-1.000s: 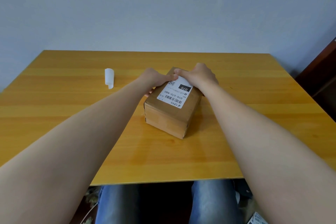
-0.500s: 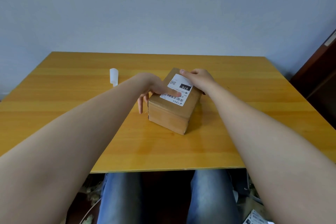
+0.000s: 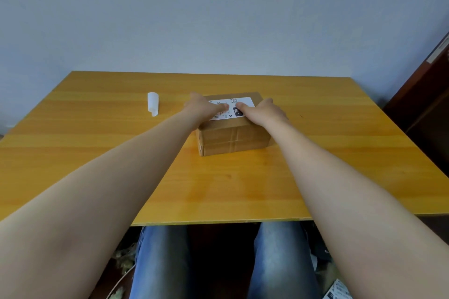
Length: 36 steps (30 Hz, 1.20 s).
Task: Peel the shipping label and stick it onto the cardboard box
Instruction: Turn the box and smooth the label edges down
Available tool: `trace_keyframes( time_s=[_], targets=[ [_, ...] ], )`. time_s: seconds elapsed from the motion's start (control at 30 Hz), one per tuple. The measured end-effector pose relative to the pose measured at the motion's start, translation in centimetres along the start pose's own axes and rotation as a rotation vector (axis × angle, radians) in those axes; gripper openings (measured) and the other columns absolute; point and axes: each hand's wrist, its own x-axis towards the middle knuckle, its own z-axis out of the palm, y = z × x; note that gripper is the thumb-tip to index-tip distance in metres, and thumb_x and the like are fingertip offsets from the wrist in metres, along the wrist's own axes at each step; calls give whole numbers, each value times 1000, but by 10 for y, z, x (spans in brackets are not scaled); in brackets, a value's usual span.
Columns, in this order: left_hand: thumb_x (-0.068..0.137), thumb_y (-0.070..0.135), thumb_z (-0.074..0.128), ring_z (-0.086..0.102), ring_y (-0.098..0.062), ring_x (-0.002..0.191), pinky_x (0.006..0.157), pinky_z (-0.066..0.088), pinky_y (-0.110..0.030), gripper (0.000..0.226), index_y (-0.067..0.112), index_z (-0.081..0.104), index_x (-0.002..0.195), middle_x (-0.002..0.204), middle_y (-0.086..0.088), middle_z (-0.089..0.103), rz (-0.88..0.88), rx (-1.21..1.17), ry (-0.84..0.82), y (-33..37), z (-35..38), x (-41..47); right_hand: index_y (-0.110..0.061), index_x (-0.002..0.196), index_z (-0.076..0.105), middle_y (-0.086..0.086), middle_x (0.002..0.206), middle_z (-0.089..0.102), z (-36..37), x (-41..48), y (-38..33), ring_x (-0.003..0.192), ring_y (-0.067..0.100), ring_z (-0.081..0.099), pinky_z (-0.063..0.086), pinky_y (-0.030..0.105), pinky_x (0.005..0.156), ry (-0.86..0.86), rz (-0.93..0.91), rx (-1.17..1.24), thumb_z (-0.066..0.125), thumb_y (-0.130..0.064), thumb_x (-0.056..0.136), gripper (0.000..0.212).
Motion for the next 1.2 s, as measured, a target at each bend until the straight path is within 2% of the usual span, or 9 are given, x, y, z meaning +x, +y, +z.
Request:
trace_keyframes(
  time_s=[0.07, 0.2, 0.33, 0.47, 0.7, 0.83, 1.0, 1.1, 1.2],
  targets=[
    [79, 57, 82, 57, -32, 121, 93, 54, -44, 104, 10, 26, 152, 142, -14, 52, 15, -67, 8, -2, 5, 2, -10, 155, 32, 12, 153, 52, 2, -1, -4, 138, 37, 53, 48, 44, 97, 6, 22, 7, 56, -90, 78, 114],
    [76, 71, 75, 52, -36, 131, 102, 50, -45, 113, 11, 22, 156, 150, -15, 46, 27, -38, 51, 1, 14, 0, -6, 155, 30, 14, 152, 49, 7, -5, -12, 137, 37, 53, 47, 44, 87, 53, 28, -21, 54, -92, 77, 119],
    [81, 74, 67, 49, -38, 134, 94, 43, -42, 107, 11, 23, 156, 153, -16, 41, 53, 36, 112, 2, 22, 0, -4, 153, 31, 15, 150, 50, 12, -6, -13, 136, 39, 53, 51, 48, 92, 82, 11, -56, 50, -95, 76, 121],
    [85, 71, 66, 49, -38, 136, 99, 45, -46, 103, 11, 23, 157, 155, -16, 40, 71, 80, 131, -1, 23, 3, -5, 158, 26, 13, 154, 48, 11, -5, -14, 138, 37, 52, 47, 46, 83, 86, 3, -59, 53, -91, 79, 120],
    [93, 54, 68, 55, -33, 131, 98, 49, -42, 85, 18, 27, 158, 148, -8, 55, 73, 12, 149, -6, 17, 13, -10, 158, 24, 10, 159, 43, 5, 1, -12, 141, 38, 49, 38, 43, 85, 73, 21, 8, 59, -73, 92, 97],
    [98, 48, 64, 57, -32, 127, 97, 51, -41, 75, 16, 32, 157, 145, -8, 57, 60, -41, 168, -10, 13, 15, -14, 156, 26, 10, 155, 49, 6, 7, -5, 137, 40, 53, 46, 46, 95, 69, 24, 68, 51, -61, 101, 77],
    [103, 42, 57, 61, -29, 106, 81, 49, -37, 43, 10, 57, 132, 123, -7, 67, 68, -26, 192, -13, 11, 18, -14, 151, 31, 11, 148, 56, 4, 9, 1, 132, 40, 54, 39, 42, 86, 79, 10, 87, 39, -45, 110, 52],
    [106, 38, 52, 58, -28, 98, 79, 48, -37, 32, 11, 59, 121, 107, -5, 63, 78, -16, 194, -13, 10, 18, -12, 150, 32, 13, 145, 57, 0, 7, 1, 131, 40, 54, 38, 41, 85, 77, 1, 76, 36, -41, 112, 48],
    [107, 35, 48, 55, -27, 86, 68, 42, -33, 31, 11, 54, 87, 89, -3, 59, 82, -17, 170, -11, 11, 19, -10, 154, 25, 16, 147, 56, -3, 7, -1, 133, 42, 53, 43, 43, 92, 37, 15, 61, 36, -42, 111, 55]
  ],
)
